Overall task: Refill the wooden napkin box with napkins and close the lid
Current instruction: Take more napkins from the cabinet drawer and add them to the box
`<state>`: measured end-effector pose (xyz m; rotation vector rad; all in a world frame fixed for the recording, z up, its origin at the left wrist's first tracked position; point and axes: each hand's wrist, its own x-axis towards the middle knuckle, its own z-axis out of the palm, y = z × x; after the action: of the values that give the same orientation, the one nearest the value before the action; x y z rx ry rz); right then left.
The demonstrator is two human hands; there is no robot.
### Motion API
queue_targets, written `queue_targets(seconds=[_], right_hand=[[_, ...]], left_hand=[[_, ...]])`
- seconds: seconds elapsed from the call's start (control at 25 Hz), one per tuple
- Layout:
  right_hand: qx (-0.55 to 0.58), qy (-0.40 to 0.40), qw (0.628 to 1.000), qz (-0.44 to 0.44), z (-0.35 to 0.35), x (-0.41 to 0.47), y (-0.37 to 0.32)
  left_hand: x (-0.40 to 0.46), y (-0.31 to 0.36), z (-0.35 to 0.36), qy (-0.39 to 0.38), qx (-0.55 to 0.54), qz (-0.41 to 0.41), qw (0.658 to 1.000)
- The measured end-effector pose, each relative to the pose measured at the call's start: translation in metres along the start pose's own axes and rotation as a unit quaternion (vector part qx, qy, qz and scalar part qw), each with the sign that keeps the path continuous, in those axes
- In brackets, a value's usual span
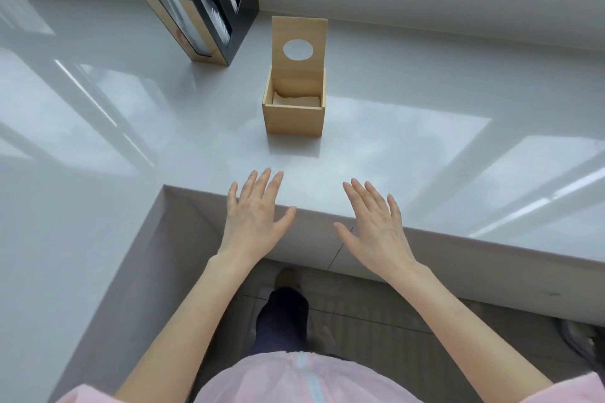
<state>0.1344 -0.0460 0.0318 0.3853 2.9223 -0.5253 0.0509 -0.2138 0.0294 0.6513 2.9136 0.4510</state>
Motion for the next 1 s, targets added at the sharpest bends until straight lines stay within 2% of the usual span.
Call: queue_targets(seconds=[0.16, 0.36, 0.64, 1.0], right_hand=[[0.002, 0.001, 1.0, 0.003, 0.0, -0.02, 0.004], [-0.002, 0.008, 1.0, -0.003, 0.001, -0.028, 0.004], [0.022, 0.01, 1.0, -0.02, 0.015, -0.031, -0.006], [-0.006, 0.042, 0.999, -0.03, 0.067, -0.032, -0.009]], left_hand=[[-0.022, 0.014, 0.004, 0.057, -0.077, -0.032, 0.995], [-0.037, 0.012, 0.02, 0.038, -0.079, -0.03, 0.996], [-0.046, -0.007, 0.032, 0.024, -0.04, -0.008, 0.999], [-0.036, -0.027, 0.06, -0.003, 0.043, 0.052, 0.998]])
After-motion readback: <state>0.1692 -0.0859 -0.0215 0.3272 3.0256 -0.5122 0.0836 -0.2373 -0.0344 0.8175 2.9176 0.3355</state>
